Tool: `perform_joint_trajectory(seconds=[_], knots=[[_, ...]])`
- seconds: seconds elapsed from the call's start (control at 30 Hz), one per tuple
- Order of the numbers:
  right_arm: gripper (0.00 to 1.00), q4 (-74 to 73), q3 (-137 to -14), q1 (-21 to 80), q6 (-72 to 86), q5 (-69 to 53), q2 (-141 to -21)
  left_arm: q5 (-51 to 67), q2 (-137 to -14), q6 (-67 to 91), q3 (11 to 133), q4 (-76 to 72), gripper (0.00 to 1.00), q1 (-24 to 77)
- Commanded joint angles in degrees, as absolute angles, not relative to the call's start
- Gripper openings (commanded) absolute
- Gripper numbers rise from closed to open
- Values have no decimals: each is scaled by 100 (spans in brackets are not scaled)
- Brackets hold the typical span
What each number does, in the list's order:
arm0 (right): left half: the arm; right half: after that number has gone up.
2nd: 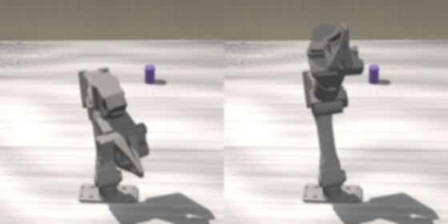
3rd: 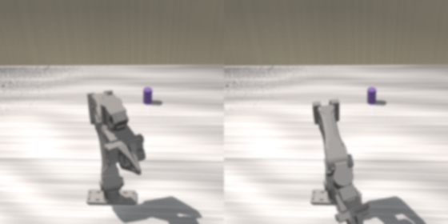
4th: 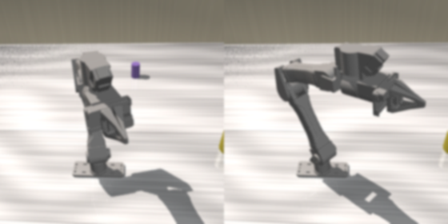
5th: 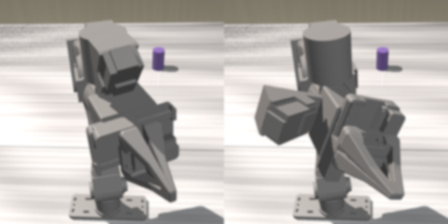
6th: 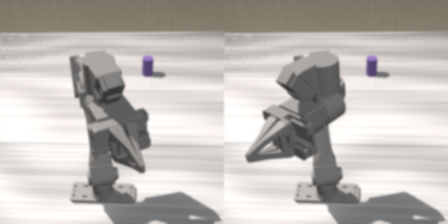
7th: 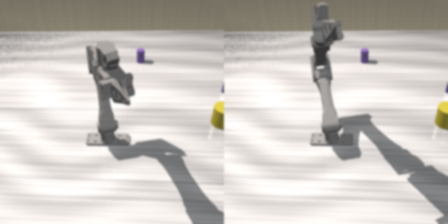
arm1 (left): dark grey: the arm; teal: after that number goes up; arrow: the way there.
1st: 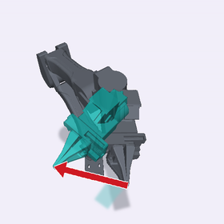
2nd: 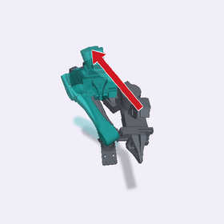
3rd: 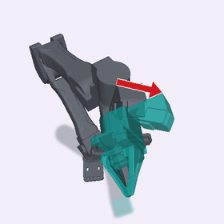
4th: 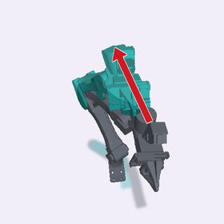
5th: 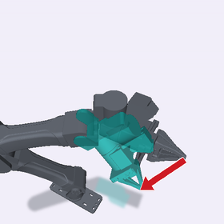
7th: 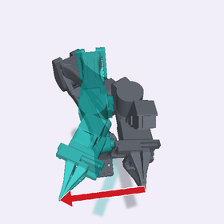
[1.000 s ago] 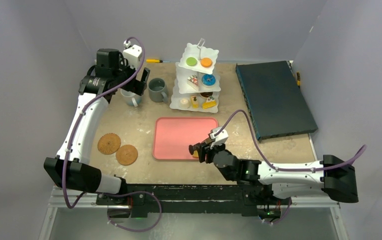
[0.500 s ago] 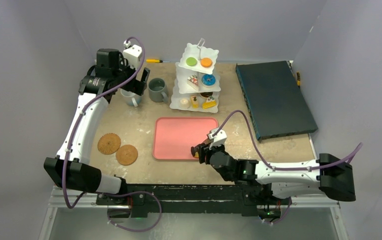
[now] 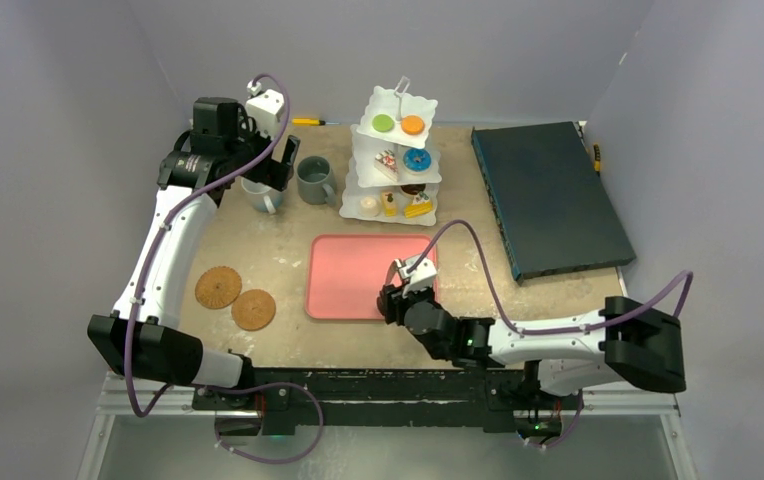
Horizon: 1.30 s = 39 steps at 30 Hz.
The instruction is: Serve the afternoon tea
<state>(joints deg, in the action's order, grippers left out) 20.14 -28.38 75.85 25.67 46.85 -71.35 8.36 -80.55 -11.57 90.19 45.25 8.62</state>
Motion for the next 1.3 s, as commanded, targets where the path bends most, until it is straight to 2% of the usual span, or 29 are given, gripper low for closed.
perform_joint_trajectory(seconds=[0.0, 0.27, 0.63, 1.27], knots=[[57, 2932, -3229, 7655, 2168, 4333, -7551, 870, -7912, -1167, 9081, 4378, 93, 811], [57, 3560, -3349, 7655, 1678, 4375, -7720, 824, -7884, -1218, 9084, 4394, 93, 809], [58, 3054, -2718, 7655, 2281, 4703, -6962, 861, -7871, -1208, 9062, 4368, 93, 811], [61, 3327, -2556, 7655, 2677, 4616, -7667, 854, -7927, -1212, 9236, 4465, 93, 809]])
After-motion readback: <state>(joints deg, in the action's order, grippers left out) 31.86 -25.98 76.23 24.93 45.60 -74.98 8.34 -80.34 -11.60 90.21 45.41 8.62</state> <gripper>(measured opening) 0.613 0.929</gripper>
